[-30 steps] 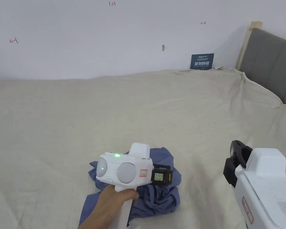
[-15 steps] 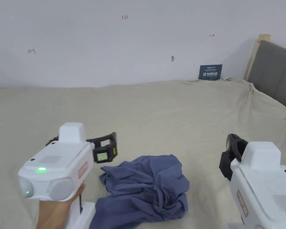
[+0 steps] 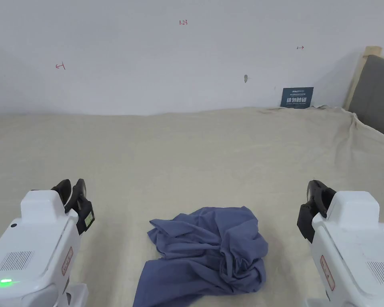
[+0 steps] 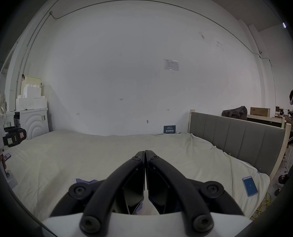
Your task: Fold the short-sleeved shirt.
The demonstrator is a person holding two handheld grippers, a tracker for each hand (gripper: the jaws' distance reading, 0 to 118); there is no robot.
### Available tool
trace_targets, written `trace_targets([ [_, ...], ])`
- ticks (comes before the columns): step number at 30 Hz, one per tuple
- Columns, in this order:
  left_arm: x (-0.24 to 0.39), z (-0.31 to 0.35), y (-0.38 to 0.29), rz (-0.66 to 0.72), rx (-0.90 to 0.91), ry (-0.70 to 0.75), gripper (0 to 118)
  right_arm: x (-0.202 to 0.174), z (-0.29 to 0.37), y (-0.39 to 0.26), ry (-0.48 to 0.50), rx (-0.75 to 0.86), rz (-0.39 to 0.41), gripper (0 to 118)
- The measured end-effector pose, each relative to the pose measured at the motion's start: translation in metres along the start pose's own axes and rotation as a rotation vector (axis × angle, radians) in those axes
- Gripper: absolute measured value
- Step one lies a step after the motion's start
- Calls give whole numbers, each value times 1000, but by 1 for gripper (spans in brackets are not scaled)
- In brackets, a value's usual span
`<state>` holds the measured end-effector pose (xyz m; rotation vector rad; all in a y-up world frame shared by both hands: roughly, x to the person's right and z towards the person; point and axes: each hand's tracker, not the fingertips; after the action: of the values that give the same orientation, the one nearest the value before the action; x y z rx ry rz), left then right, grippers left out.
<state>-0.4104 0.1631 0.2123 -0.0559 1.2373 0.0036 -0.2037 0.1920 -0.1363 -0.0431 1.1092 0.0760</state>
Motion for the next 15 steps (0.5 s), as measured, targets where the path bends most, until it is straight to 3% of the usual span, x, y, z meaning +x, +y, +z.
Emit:
trace_targets([
  [4,-3,2,-2,-33,11,5,0,-2,1,-1,1,1,4,0],
  [15,0,-3,-2,-44,-11,-21,0,-4,0,1,4,3,6,0],
])
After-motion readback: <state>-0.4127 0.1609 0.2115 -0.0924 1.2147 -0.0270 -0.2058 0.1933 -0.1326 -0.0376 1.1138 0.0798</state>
